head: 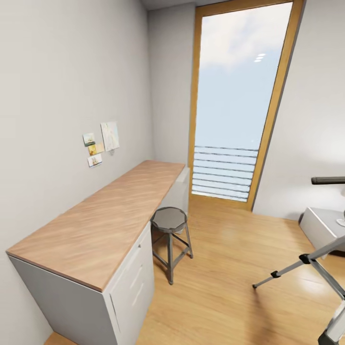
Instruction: Attach the digital camera to the camera tripod in the bedroom.
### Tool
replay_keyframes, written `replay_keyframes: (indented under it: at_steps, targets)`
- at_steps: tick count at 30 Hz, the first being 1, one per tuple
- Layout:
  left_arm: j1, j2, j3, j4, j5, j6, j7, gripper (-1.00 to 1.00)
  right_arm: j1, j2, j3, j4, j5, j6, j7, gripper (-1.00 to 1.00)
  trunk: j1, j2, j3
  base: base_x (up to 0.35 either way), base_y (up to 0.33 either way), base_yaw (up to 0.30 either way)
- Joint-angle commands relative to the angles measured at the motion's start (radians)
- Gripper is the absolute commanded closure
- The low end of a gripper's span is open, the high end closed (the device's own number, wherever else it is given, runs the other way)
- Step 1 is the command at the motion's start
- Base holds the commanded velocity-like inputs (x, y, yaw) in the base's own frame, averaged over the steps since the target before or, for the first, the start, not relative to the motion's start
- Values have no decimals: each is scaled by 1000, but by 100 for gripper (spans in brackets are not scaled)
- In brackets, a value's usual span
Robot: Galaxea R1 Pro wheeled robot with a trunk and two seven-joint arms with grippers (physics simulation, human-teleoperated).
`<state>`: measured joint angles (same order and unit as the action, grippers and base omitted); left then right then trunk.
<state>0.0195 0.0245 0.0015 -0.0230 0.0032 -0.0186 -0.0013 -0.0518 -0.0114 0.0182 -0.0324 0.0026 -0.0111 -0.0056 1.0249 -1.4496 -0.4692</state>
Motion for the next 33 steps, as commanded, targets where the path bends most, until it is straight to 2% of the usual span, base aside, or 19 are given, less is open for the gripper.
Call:
replay_keyframes:
  at_steps: [1,18,33]
  targets:
    - [0,0,0,-2,0,-1,0,-100,0,0,2,0,0,-1,-1,-100,0,0,-1,43,140,0]
    - [0,0,0,-2,1,-12,1,-100,-2,1,-3,0,-1,-3,-1,-100,0,0,-1,-1,68,0]
    - [0,1,0,-2,1,-17,-3,-100,-2,1,-4,0,-1,-5,0,-100,0,0,-1,-103,228,-26]
